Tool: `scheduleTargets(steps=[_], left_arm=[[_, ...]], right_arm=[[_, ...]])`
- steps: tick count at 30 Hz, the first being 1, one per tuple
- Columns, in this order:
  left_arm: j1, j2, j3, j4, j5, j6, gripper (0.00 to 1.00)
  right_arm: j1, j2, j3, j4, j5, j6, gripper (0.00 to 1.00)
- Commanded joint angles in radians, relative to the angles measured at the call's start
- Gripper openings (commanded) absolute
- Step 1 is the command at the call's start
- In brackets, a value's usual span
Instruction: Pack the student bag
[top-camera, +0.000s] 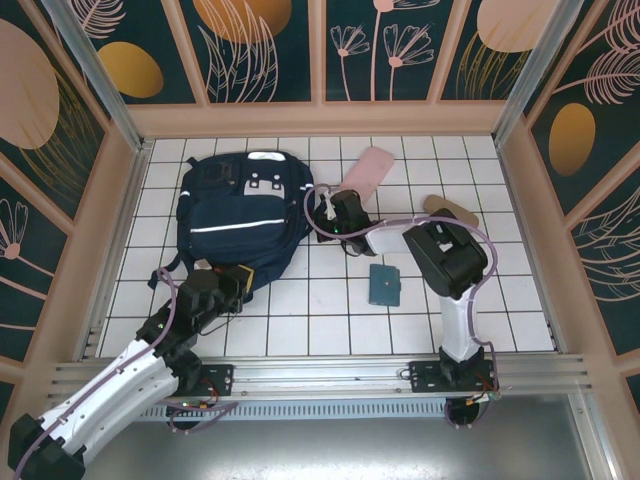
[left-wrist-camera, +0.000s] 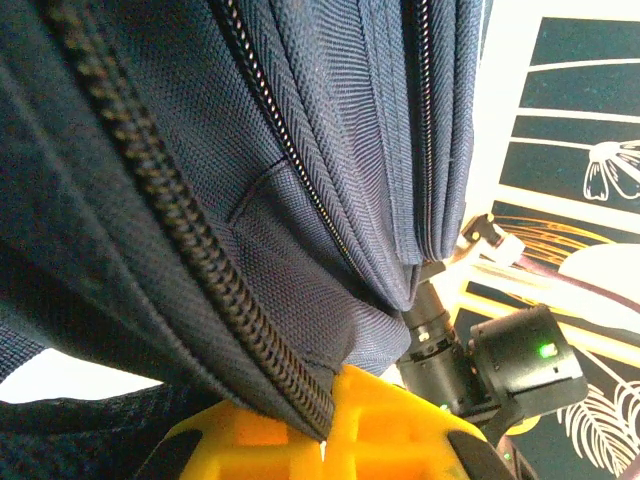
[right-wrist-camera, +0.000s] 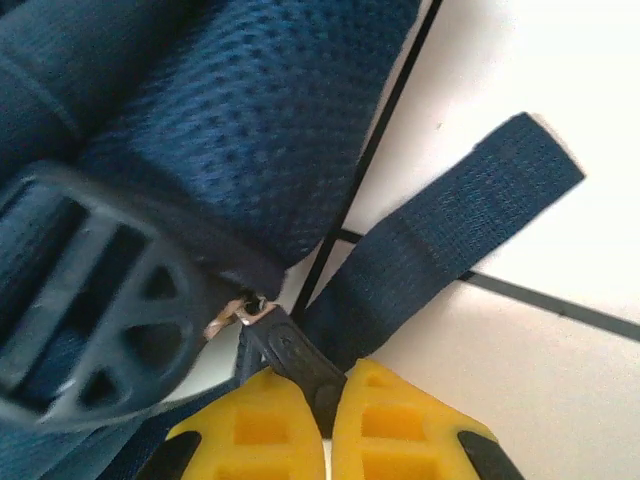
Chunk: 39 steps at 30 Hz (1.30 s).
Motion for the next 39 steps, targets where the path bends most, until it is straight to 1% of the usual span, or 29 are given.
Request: scheduleTargets(steps=[1, 4, 5, 8, 9, 11, 13, 15, 17, 19, 21, 25, 28, 30, 33, 39], left_arm=[[0.013, 0.013, -0.003, 0.056, 0.013, 0.050, 0.00], [0.013, 0.090, 0.033, 0.117, 0.046, 0.120, 0.00], [0.013, 0.134, 0.063, 0.119, 0.060, 0.155, 0.09], [0.012, 0.231, 0.154, 0.107, 0.088, 0.270, 0.44], [0.012, 0.255, 0.190, 0.080, 0.087, 0.310, 0.52], [0.012, 0.286, 0.256, 0.009, 0.071, 0.373, 0.62], [0.012, 0.313, 0.314, -0.050, 0.056, 0.446, 0.63], [0.012, 0.354, 0.396, -0.149, 0.017, 0.545, 0.63], [0.013, 0.404, 0.476, -0.250, -0.028, 0.623, 0.62], [0.013, 0.444, 0.532, -0.318, -0.050, 0.681, 0.62], [0.013, 0.466, 0.565, -0.371, -0.096, 0.716, 0.62], [0.016, 0.492, 0.578, -0.349, -0.146, 0.765, 0.58], [0.018, 0.539, 0.579, -0.287, -0.123, 0.800, 0.52], [0.019, 0.573, 0.581, -0.266, -0.102, 0.802, 0.51], [0.018, 0.610, 0.572, -0.246, -0.079, 0.785, 0.51], [0.021, 0.636, 0.511, -0.186, -0.045, 0.741, 0.51]], right_arm=[[-0.123, 0.042, 0.074, -0.062, 0.235, 0.044, 0.00], [-0.139, 0.039, 0.084, -0.068, 0.219, 0.028, 0.00], [-0.142, 0.040, 0.090, -0.074, 0.209, 0.020, 0.00], [-0.143, 0.025, 0.087, -0.072, 0.165, 0.002, 0.00], [-0.142, 0.016, 0.084, -0.073, 0.135, -0.002, 0.03], [-0.134, -0.014, 0.063, -0.070, 0.121, -0.002, 0.06], [-0.122, -0.064, 0.027, -0.056, 0.059, 0.000, 0.13], [-0.104, -0.123, -0.015, -0.039, 0.026, 0.003, 0.17], [-0.087, -0.180, -0.053, -0.028, 0.002, -0.004, 0.23], [-0.049, -0.231, -0.081, -0.021, -0.019, -0.013, 0.29], [-0.028, -0.269, -0.098, -0.017, -0.068, -0.021, 0.30], [0.005, -0.286, -0.088, -0.020, -0.146, -0.065, 0.31], [0.015, -0.253, -0.035, -0.054, -0.167, -0.079, 0.32], [0.018, -0.223, 0.002, -0.075, -0.160, -0.084, 0.32], [0.022, -0.161, 0.089, -0.138, -0.105, -0.085, 0.32], [0.034, -0.043, 0.227, -0.197, -0.052, -0.116, 0.35]])
